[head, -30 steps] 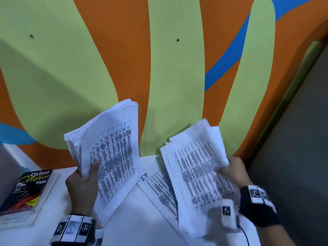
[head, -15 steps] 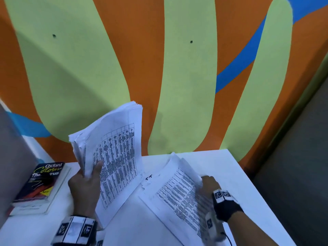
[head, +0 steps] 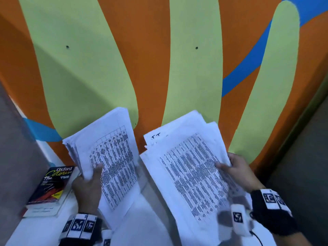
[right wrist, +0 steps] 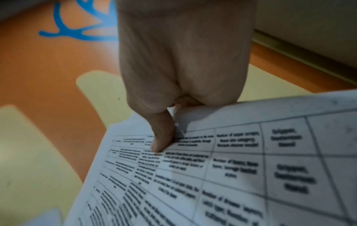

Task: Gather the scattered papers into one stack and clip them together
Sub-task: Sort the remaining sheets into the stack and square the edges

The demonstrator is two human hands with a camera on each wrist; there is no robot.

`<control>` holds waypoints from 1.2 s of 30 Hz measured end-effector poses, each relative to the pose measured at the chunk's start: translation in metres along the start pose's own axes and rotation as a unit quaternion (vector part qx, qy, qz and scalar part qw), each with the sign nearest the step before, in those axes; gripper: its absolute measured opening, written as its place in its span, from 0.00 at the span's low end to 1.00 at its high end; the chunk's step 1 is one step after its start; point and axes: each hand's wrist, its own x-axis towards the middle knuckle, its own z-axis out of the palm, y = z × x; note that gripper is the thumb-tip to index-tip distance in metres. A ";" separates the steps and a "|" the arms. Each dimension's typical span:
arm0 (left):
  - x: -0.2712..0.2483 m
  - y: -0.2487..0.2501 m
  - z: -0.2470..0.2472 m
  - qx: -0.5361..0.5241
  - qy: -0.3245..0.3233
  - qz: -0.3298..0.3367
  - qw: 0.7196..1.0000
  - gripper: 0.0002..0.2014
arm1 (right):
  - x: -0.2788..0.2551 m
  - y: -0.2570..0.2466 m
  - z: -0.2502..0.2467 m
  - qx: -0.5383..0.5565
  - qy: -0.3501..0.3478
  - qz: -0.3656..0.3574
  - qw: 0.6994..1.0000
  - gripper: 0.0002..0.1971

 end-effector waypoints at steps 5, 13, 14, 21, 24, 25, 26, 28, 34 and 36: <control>-0.020 0.021 0.024 -0.010 -0.076 -0.026 0.997 0.09 | 0.001 -0.020 0.028 0.203 -0.014 0.050 0.978 0.10; -0.039 0.001 0.037 -0.070 -0.323 -0.171 0.928 0.10 | 0.005 0.005 0.082 0.156 -0.115 0.106 0.975 0.15; -0.040 -0.002 0.038 -0.075 -0.336 -0.190 0.919 0.11 | 0.003 0.006 0.085 0.159 -0.117 0.106 0.975 0.14; -0.052 0.013 0.044 -0.127 -0.294 -0.132 0.938 0.35 | -0.009 -0.024 0.099 0.149 0.066 -0.007 0.987 0.04; -0.052 0.034 0.047 -0.080 -0.230 0.011 0.970 0.22 | -0.014 -0.045 0.100 0.123 0.148 -0.105 0.976 0.11; -0.051 0.038 0.047 -0.089 -0.219 0.033 0.971 0.18 | -0.015 -0.050 0.098 0.132 0.154 -0.124 0.971 0.11; -0.049 0.044 0.047 -0.111 -0.209 0.044 0.971 0.13 | -0.014 -0.053 0.098 0.152 0.143 -0.136 0.968 0.10; -0.047 0.048 0.046 -0.133 -0.222 0.053 0.964 0.13 | -0.012 -0.051 0.095 0.177 0.099 -0.129 0.971 0.23; -0.054 0.021 0.046 -0.046 -0.211 0.082 0.973 0.38 | -0.017 -0.025 0.089 0.158 0.028 -0.098 0.982 0.45; -0.058 0.020 0.050 -0.049 -0.204 0.097 0.973 0.27 | -0.018 -0.024 0.093 0.158 0.028 -0.087 0.983 0.39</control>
